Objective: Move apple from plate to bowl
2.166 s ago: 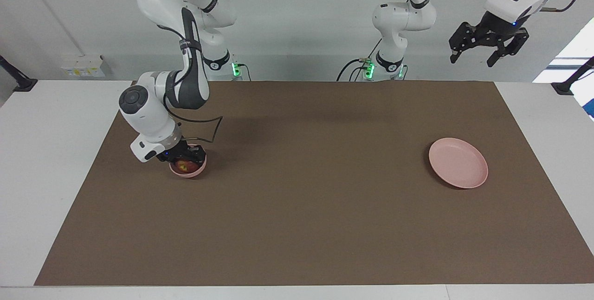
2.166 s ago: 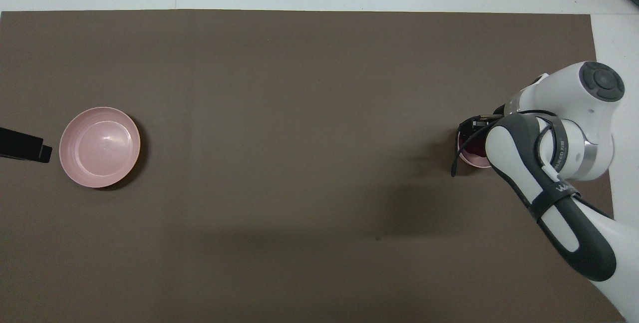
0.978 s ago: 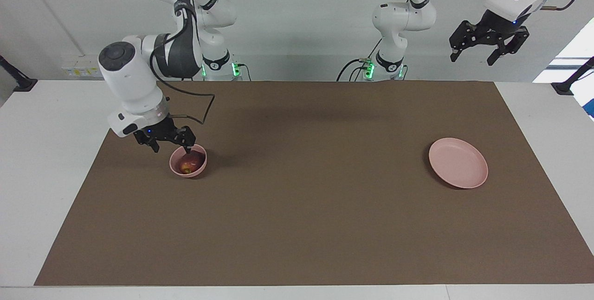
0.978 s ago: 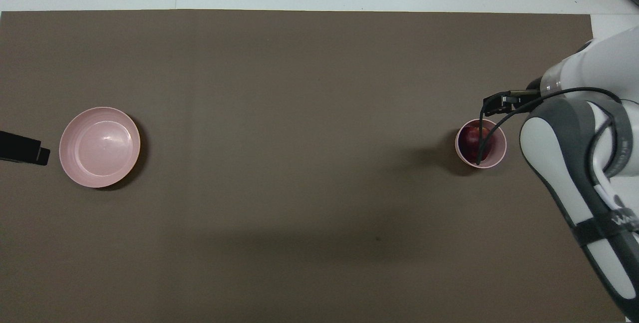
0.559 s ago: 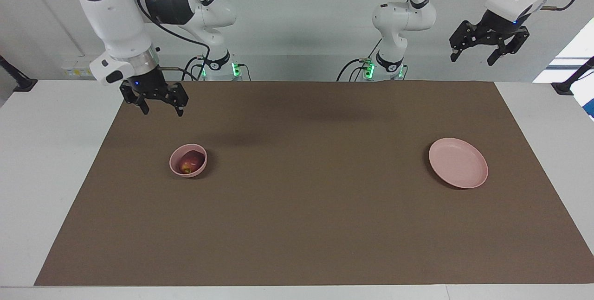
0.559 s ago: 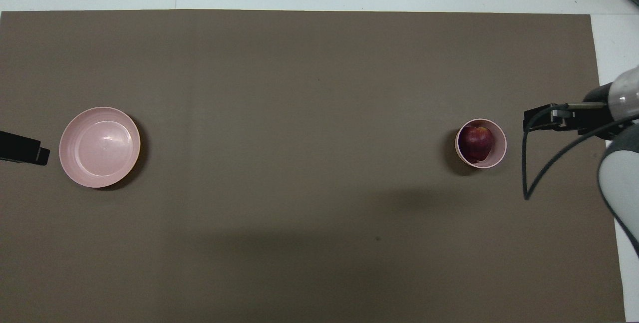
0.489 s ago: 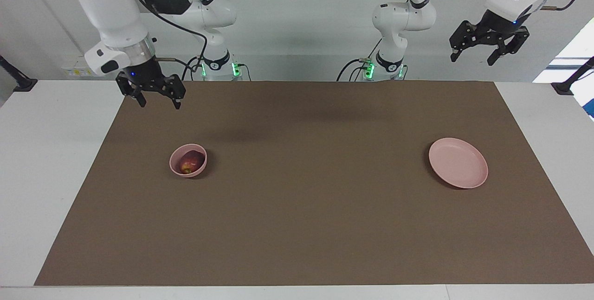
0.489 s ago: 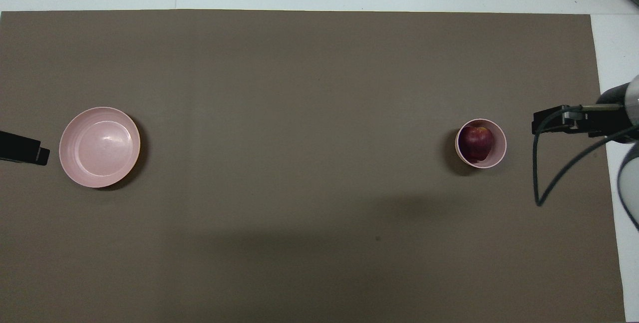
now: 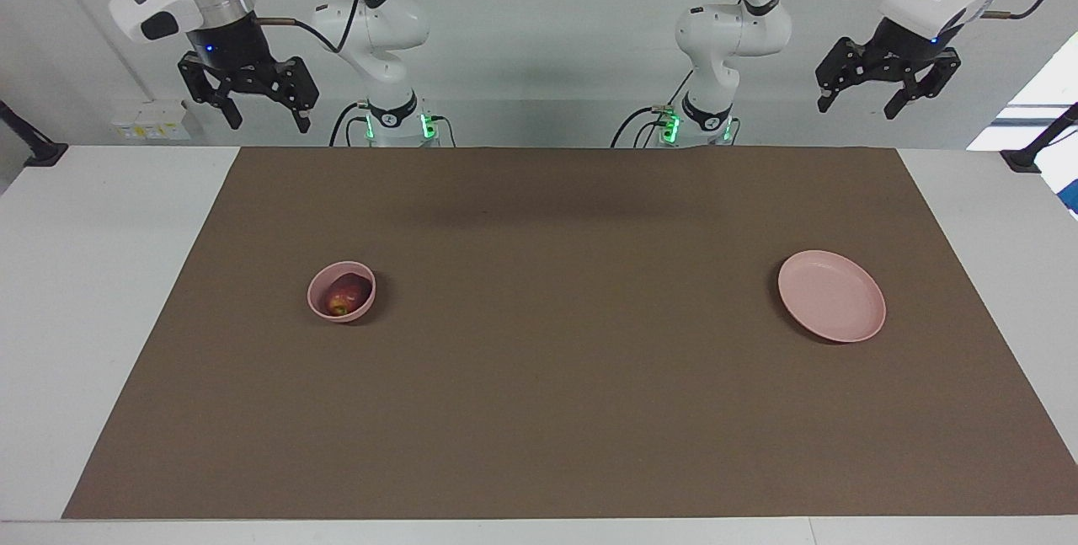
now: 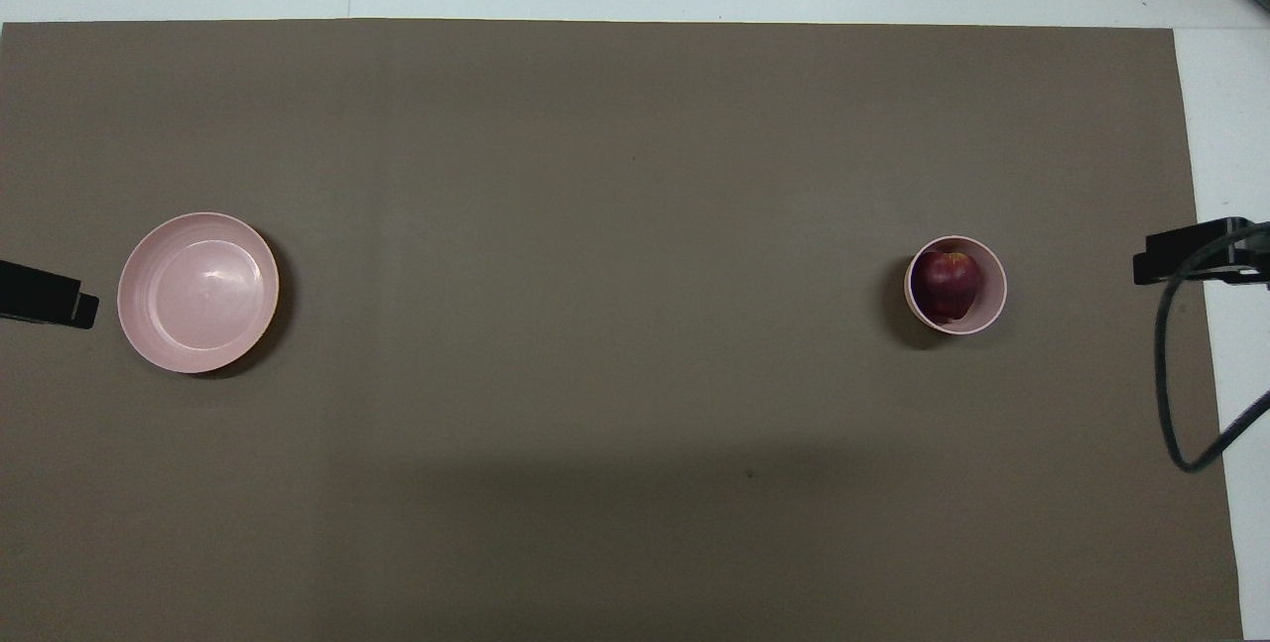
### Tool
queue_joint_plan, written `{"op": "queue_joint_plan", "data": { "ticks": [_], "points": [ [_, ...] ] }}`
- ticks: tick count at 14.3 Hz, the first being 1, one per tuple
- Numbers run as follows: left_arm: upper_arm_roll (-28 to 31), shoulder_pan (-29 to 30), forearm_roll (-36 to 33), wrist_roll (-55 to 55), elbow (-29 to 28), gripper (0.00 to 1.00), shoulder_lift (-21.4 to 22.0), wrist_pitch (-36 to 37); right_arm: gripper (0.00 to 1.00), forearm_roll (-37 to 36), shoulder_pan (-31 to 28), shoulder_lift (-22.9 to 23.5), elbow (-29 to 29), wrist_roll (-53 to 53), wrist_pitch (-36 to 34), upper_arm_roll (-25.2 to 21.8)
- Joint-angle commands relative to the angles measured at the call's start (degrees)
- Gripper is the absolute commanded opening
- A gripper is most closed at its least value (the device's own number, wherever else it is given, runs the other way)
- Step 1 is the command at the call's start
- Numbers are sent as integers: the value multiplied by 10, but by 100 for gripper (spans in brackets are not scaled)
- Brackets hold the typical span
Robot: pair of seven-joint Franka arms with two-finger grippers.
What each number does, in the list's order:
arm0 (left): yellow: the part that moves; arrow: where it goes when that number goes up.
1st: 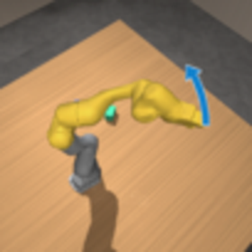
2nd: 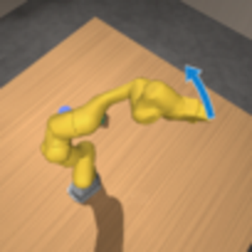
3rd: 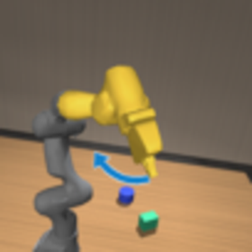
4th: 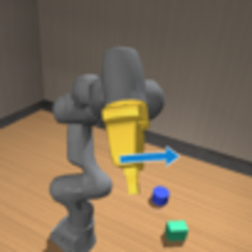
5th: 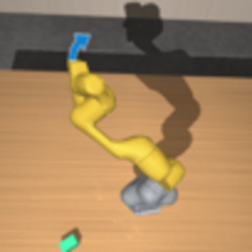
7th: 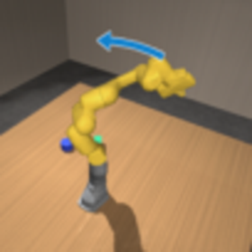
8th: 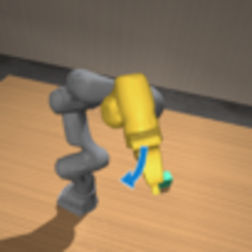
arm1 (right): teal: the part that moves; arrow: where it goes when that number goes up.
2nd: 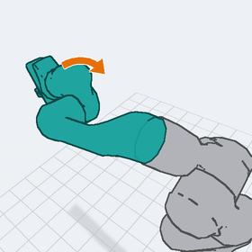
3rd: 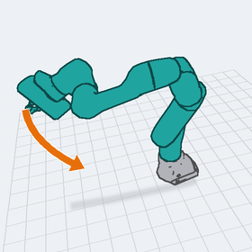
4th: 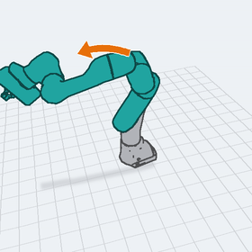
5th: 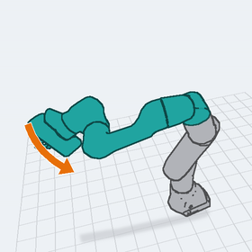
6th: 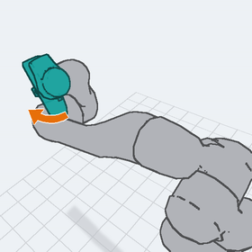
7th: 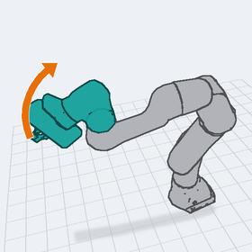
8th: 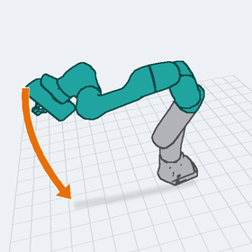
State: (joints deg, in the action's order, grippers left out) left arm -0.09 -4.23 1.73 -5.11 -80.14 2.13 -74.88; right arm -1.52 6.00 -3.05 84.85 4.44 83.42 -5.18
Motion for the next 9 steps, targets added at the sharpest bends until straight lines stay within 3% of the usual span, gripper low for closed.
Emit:
{"op": "queue_joint_plan", "data": {
  "ticks": [1, 9],
  "points": [
    [4, -1, -4, -10, -17, 100, 14, -6, 100, -6, -6, -3, 6, -14, -2, 4],
    [4, -1, -4, -10, -17, 100, 14, -7, 100, -4, -6, -10, 17, -24, -6, 0]
  ]
}}
